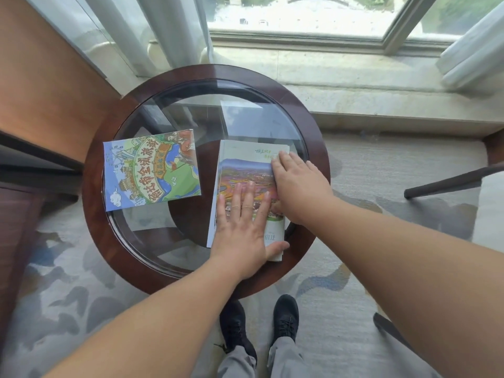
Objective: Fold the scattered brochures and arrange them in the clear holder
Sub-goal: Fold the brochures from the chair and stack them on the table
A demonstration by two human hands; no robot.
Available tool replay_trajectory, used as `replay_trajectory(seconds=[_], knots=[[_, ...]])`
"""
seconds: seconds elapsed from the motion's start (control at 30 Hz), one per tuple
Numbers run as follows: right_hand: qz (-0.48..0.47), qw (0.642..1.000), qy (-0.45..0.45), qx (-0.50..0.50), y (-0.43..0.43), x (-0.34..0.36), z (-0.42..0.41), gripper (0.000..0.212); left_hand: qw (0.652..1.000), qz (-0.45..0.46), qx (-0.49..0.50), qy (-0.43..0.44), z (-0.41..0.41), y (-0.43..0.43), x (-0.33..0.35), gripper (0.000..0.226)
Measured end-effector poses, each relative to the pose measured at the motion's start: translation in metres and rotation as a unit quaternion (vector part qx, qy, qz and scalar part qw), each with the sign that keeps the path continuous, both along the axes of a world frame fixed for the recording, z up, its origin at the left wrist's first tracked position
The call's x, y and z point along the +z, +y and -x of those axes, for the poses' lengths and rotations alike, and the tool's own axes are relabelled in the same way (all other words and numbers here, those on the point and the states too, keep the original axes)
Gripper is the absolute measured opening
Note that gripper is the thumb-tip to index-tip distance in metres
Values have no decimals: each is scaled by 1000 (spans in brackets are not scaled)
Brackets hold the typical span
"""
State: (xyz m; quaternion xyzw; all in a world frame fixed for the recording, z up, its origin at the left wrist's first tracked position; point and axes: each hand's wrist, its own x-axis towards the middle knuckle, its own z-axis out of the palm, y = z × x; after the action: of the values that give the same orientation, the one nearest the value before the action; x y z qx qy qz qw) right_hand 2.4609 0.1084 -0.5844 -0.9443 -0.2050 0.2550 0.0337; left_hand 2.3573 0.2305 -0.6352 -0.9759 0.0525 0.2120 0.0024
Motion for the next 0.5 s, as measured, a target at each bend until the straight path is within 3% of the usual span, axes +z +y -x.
replay_trajectory(seconds=[0.13, 0.23, 0.5], knots=[[-38, 999, 11, -8, -1, 11, 30, 74, 999, 28, 5, 36, -10, 1, 20, 98], [-77, 996, 15, -42, -11, 34, 51, 71, 997, 76, 19, 11, -16, 3, 52, 74], [-113, 971, -15, -212, -101, 131, 117, 54, 984, 153, -90, -20, -8, -53, 156, 53]])
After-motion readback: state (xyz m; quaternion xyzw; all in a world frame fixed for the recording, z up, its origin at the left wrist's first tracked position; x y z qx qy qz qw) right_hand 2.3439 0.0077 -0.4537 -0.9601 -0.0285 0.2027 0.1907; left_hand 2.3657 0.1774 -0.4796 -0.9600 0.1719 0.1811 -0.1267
